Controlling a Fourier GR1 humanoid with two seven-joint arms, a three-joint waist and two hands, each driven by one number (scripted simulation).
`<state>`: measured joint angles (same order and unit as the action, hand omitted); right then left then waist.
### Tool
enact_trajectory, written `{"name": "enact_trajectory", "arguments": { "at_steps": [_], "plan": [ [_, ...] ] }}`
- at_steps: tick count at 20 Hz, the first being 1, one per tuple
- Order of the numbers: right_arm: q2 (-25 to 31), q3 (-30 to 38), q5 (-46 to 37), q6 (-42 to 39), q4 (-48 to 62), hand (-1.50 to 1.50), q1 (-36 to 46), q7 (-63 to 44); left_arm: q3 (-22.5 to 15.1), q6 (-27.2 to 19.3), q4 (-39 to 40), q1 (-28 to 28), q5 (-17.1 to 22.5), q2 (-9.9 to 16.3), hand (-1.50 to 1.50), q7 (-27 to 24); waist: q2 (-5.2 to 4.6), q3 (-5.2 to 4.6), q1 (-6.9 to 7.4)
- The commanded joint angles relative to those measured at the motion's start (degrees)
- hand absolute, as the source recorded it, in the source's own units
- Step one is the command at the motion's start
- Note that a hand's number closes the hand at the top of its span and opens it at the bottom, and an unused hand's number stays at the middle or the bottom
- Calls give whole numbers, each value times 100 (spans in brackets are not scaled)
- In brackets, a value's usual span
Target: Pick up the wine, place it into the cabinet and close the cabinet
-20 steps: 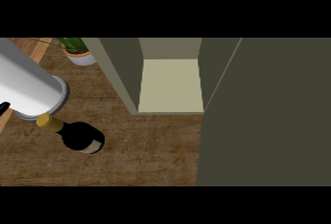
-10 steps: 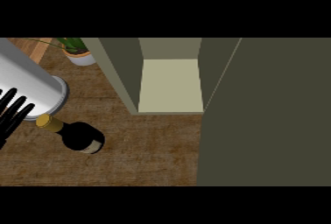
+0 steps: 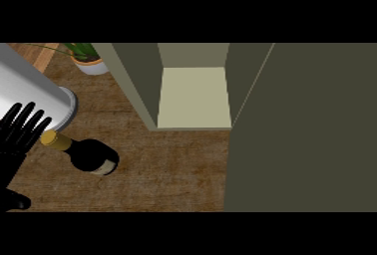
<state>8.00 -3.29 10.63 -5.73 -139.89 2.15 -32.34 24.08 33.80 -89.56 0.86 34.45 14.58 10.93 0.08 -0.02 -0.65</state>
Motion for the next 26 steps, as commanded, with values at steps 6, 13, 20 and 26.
{"name": "enact_trajectory", "arguments": {
  "at_steps": [6,13,20,26],
  "plan": [
    [-1,110,410,23,-807,-150,-21,-480,62,499,1119,211,-375,146,-150,-676,-1,0,34],
    [-19,367,633,-170,-897,-150,-350,-264,-90,849,1739,405,-891,201,-150,-1294,1,3,13],
    [-135,131,482,-2,-989,-150,-154,-592,-158,927,2639,518,-1608,75,-150,-2362,-2,-1,-1],
    [-161,224,371,-106,-528,-150,-32,-258,-483,643,2853,584,-2118,-187,-150,-2775,-5,2,29]
  ]
}}
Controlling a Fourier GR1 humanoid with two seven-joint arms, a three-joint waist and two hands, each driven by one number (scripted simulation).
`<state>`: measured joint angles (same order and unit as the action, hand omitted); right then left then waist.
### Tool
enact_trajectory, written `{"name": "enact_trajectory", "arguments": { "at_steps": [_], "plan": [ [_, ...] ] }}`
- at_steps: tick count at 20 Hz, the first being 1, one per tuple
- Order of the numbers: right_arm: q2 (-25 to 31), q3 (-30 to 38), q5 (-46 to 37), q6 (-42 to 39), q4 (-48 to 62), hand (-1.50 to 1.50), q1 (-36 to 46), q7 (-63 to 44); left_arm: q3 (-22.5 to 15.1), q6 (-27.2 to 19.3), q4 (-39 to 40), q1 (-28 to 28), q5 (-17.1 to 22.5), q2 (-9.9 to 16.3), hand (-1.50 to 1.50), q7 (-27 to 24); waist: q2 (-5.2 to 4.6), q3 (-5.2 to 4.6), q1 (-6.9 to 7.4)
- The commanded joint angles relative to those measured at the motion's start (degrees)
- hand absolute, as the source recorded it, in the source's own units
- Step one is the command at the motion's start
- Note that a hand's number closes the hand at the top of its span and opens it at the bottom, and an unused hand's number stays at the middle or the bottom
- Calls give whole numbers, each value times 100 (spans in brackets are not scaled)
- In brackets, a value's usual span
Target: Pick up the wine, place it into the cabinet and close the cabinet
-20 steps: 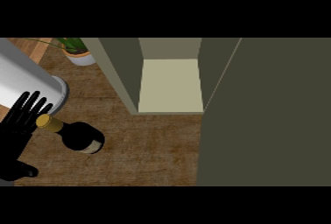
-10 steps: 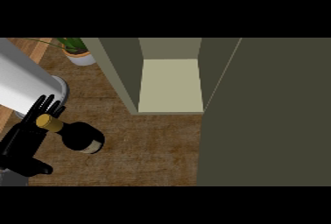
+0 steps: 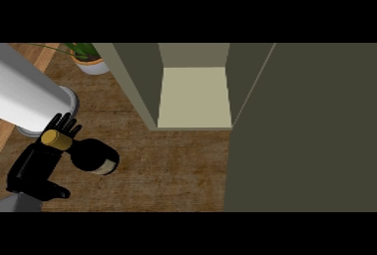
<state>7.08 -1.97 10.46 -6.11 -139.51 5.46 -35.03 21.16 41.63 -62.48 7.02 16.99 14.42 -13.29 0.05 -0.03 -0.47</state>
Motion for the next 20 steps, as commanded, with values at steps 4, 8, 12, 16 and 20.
{"name": "enact_trajectory", "arguments": {
  "at_steps": [4,8,12,16,20],
  "plan": [
    [29,68,386,182,-595,-150,346,-584,-217,-221,814,330,-695,-131,-150,-843,-8,-3,-3],
    [-38,128,455,93,-586,-150,85,-392,-85,25,1332,584,-479,172,-150,-783,-7,-1,0],
    [-58,-111,344,48,-1114,-150,-330,-520,-197,130,1227,350,-529,185,-150,-865,6,1,-1],
    [-127,-113,297,78,-1051,-150,-306,-436,-349,-59,1410,521,-718,100,-150,-974,3,0,-9],
    [23,169,576,-277,-805,-150,-579,-39,-435,-130,1545,542,-714,-61,-150,-1094,0,4,1]
  ]
}}
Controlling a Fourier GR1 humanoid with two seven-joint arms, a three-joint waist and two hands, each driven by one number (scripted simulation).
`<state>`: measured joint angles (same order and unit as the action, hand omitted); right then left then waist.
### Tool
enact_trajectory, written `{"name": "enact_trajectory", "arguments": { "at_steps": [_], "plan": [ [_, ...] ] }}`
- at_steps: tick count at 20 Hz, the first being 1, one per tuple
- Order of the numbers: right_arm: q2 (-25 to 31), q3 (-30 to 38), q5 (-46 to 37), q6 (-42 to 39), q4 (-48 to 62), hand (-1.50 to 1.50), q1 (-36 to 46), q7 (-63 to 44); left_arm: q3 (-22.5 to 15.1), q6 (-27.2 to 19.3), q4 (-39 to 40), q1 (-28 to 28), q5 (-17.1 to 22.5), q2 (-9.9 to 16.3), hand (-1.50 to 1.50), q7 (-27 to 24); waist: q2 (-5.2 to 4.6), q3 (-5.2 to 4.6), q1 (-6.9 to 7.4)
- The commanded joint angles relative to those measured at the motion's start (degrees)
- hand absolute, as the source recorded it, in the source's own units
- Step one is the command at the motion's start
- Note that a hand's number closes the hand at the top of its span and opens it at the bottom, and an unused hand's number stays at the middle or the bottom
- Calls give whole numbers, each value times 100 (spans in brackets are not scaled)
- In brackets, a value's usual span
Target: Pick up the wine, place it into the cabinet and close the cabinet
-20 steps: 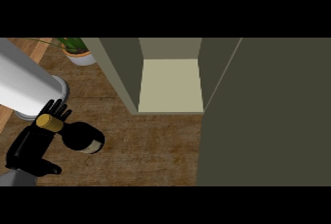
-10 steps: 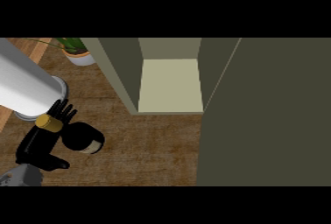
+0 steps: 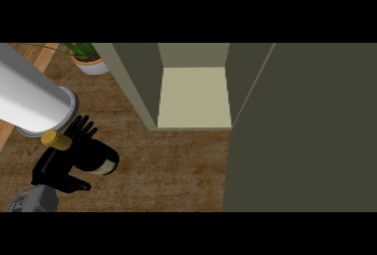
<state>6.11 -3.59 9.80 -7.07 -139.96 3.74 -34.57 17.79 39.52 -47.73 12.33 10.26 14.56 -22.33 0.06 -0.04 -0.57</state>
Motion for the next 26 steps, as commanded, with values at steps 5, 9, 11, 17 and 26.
{"name": "enact_trajectory", "arguments": {
  "at_steps": [5,9,11,17,26],
  "plan": [
    [-95,-306,-65,312,-1015,-150,-47,-610,67,448,826,208,38,206,-150,-677,-2,-5,-4],
    [73,258,503,151,-726,-150,214,-475,-78,400,964,453,32,-55,150,-736,-4,-2,-6],
    [41,71,376,14,-724,-150,-60,-323,-193,660,1305,573,-88,-30,150,-951,-14,-6,-62],
    [102,320,547,30,-681,-150,37,-364,-600,663,1081,413,-519,44,150,-1455,-15,-5,-44],
    [-53,-9,238,91,-761,-150,-73,-488,-267,-1957,-498,-788,-572,-524,150,-1703,35,8,80]
  ]
}}
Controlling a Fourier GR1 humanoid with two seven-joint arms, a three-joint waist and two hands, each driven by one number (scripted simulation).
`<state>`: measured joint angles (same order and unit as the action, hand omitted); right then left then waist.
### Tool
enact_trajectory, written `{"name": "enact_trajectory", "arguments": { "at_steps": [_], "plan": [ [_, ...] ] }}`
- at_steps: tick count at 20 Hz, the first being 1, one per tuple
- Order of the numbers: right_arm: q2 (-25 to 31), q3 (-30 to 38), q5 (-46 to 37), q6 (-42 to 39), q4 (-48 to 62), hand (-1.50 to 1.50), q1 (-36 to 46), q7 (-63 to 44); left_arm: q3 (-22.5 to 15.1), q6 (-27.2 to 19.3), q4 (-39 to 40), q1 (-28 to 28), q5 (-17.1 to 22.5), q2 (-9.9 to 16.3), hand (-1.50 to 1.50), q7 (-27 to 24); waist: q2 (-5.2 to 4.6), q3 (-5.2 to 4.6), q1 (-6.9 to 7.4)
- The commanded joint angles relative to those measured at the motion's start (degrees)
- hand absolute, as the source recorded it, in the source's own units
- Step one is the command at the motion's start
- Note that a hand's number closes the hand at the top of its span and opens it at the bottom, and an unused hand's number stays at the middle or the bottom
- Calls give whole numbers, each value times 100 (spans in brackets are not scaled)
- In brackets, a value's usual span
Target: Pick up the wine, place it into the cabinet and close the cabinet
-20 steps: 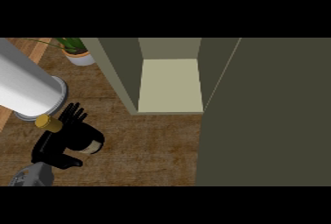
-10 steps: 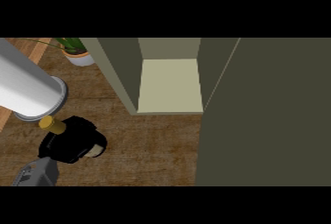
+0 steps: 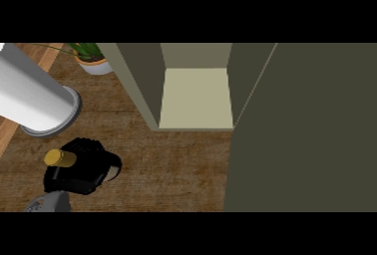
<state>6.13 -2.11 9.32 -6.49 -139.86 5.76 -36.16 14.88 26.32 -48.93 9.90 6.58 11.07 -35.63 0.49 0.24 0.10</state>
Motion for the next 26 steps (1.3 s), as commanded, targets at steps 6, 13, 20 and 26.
{"name": "enact_trajectory", "arguments": {
  "at_steps": [6,13,20,26],
  "plan": [
    [-112,-153,269,-166,-798,-150,-697,88,-158,-1182,-1564,-831,-319,-467,150,-322,-24,-18,-25],
    [-8,79,528,-192,-760,-150,-489,-62,-275,-917,-3069,-1601,181,-684,150,16,-25,-19,4],
    [-145,34,469,-131,-708,-150,-493,-76,-1130,-1403,-4848,-1613,457,-1093,150,1836,-16,-16,-22],
    [-207,-35,433,-134,-755,-150,-564,-106,-1393,-1828,-5594,-1394,239,-1066,150,2785,-28,-19,-35]
  ]
}}
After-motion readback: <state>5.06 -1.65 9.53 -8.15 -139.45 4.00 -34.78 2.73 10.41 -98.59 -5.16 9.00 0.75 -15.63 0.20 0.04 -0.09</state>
